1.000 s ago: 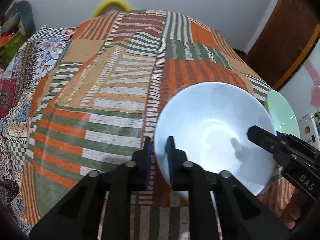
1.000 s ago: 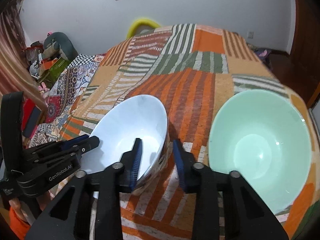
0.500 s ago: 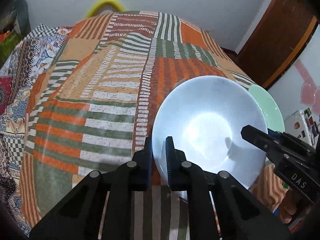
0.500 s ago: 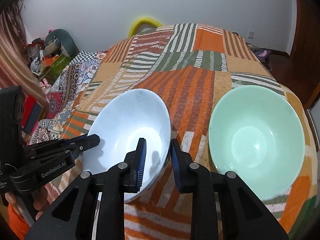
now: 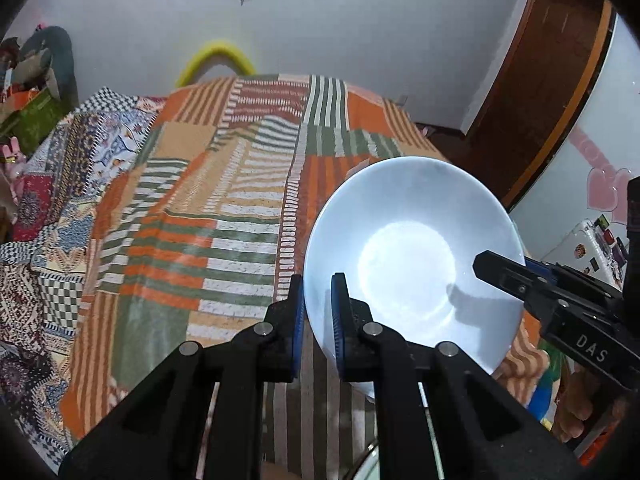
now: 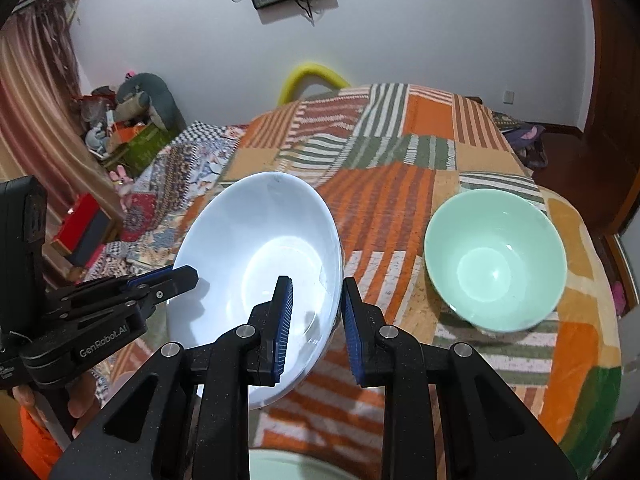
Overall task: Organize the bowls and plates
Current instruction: 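Lift the white dotted bowl and carry it over the plate stack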
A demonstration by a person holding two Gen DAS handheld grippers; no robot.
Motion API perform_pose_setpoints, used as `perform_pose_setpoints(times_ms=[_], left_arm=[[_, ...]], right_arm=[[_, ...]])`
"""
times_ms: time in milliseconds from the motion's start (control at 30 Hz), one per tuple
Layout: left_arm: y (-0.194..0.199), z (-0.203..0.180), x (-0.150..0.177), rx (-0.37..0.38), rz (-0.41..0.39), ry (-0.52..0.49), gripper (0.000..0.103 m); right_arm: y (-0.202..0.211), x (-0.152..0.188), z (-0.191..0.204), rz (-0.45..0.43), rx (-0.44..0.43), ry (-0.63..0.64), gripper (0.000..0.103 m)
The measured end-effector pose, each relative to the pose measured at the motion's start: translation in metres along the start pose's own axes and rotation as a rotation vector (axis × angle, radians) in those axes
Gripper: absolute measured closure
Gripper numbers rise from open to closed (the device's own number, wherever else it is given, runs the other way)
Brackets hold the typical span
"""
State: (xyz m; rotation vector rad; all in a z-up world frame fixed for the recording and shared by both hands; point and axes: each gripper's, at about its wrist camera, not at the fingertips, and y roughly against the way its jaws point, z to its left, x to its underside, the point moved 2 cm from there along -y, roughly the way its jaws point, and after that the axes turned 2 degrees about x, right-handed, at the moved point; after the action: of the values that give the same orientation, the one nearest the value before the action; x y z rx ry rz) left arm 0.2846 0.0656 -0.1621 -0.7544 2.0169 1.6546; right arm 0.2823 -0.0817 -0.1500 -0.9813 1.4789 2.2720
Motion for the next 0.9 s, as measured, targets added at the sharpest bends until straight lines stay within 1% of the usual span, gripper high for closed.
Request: perform_pose_setpoints(times_ms=[100, 400, 733, 900], left_arm=[[0.022, -0.003, 0.007, -0.005, -0.025, -0.002, 0.092], [0.074, -0.004, 0.031, -0.005, -0.066, 0.011, 0.092], [0.116, 0.004, 0.059, -0.034, -0.092, 0.037, 0.092], [0.132, 0.015, 0.069, -0.052, -0.104, 0.056, 0.092]], right_arm=[[0.011, 0.004, 0.007, -0.015, -0.012, 0.001, 0.08], [0.036, 0.018, 0.028, -0.047, -0.04, 0.015, 0.081], [0.052, 0.034, 0.055, -0.064, -0.071, 0.046, 0.08], [0.06, 0.044, 0.07, -0.079, -0.085, 0.07, 0.08]])
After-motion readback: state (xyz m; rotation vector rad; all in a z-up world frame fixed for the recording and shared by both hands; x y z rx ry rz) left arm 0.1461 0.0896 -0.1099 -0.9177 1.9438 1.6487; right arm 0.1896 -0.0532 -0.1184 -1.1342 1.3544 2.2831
